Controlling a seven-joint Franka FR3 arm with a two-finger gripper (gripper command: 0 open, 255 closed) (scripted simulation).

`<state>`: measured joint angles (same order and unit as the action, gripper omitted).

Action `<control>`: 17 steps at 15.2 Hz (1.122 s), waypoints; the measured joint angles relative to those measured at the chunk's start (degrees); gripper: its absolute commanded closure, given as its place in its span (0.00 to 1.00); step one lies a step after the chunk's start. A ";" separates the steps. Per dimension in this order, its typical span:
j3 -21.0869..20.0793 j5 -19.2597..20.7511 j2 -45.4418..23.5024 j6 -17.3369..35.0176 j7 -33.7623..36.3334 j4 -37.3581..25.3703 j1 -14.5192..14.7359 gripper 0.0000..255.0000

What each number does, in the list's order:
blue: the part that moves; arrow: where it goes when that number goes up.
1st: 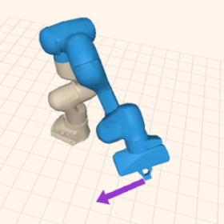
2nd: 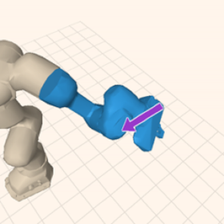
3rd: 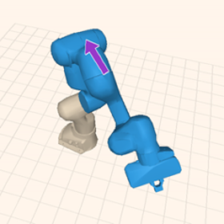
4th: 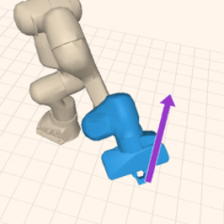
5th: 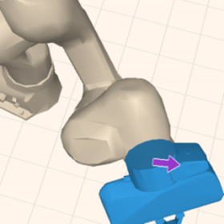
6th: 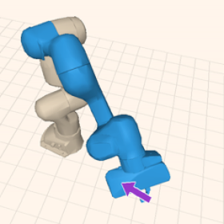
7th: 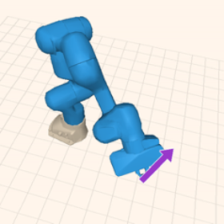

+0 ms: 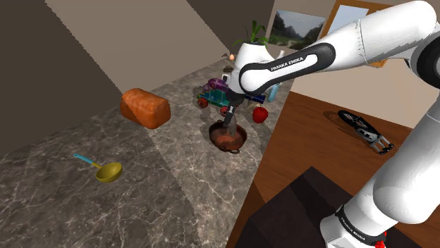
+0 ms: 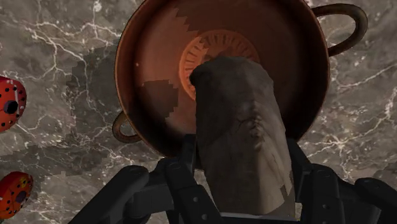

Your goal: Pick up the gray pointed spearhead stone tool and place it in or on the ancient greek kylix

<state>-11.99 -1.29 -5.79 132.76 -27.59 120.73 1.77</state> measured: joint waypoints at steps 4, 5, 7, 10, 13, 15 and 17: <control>0.68 -0.08 -1.10 1.84 -1.76 0.82 -0.84 1.00; 0.68 0.00 -1.50 2.71 -1.72 1.31 -0.81 1.00; 0.73 0.24 -2.50 3.99 -1.64 1.61 -0.77 1.00; 0.78 0.57 -3.84 6.22 -1.44 2.53 -0.67 1.00; 0.83 0.88 -5.02 8.10 -1.22 3.18 -0.55 1.00; 0.86 0.96 -5.35 8.47 -1.20 3.22 -0.54 1.00; 0.87 0.97 -5.41 8.57 -1.21 3.27 -0.55 1.00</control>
<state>-11.13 -0.32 -11.20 141.33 -28.80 124.01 1.22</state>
